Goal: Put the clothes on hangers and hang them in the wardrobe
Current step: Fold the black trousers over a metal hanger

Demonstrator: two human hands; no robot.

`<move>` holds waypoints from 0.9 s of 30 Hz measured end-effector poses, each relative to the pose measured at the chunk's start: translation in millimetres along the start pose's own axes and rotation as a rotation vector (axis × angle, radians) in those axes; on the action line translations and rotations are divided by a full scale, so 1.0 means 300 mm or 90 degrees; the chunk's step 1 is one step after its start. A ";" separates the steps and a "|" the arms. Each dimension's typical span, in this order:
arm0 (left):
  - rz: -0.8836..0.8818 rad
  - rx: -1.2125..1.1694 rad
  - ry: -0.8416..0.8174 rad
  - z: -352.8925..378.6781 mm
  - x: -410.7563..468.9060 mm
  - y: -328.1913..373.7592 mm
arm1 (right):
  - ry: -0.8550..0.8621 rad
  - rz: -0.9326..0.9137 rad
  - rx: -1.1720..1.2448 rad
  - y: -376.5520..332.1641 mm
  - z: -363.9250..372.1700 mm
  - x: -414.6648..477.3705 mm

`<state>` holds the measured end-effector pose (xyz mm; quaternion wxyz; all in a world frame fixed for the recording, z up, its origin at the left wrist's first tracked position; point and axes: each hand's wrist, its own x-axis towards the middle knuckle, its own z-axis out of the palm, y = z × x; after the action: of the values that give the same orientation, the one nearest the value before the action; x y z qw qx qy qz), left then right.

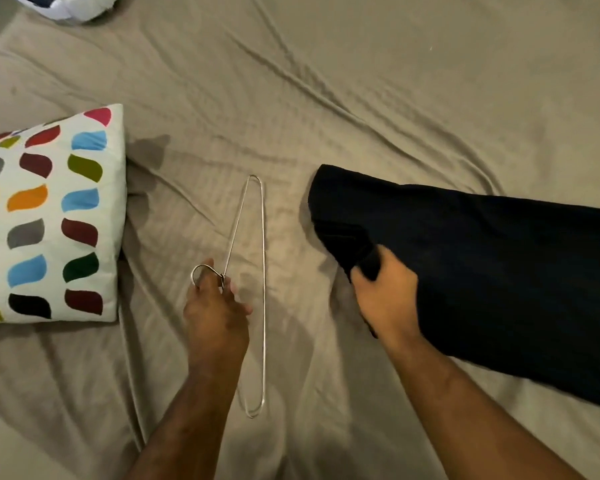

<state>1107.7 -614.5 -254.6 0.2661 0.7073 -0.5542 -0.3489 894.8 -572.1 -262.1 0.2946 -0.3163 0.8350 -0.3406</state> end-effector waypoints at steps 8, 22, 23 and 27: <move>0.027 -0.147 -0.003 0.116 -0.039 0.202 | 0.108 0.238 0.410 0.008 -0.187 0.016; 0.219 0.109 -0.054 0.315 -0.122 0.458 | -0.340 -0.122 0.217 0.027 -0.234 0.017; 0.222 0.120 -0.047 0.315 -0.133 0.461 | -0.339 -0.153 0.195 0.028 -0.219 0.022; 0.209 0.148 -0.041 0.346 -0.172 0.487 | -0.334 -0.269 -0.059 0.039 -0.126 0.046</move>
<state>931.1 -599.0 -196.7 0.2178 0.6221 -0.7068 -0.2569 855.4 -561.1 -252.3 0.4078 -0.5721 0.6614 -0.2625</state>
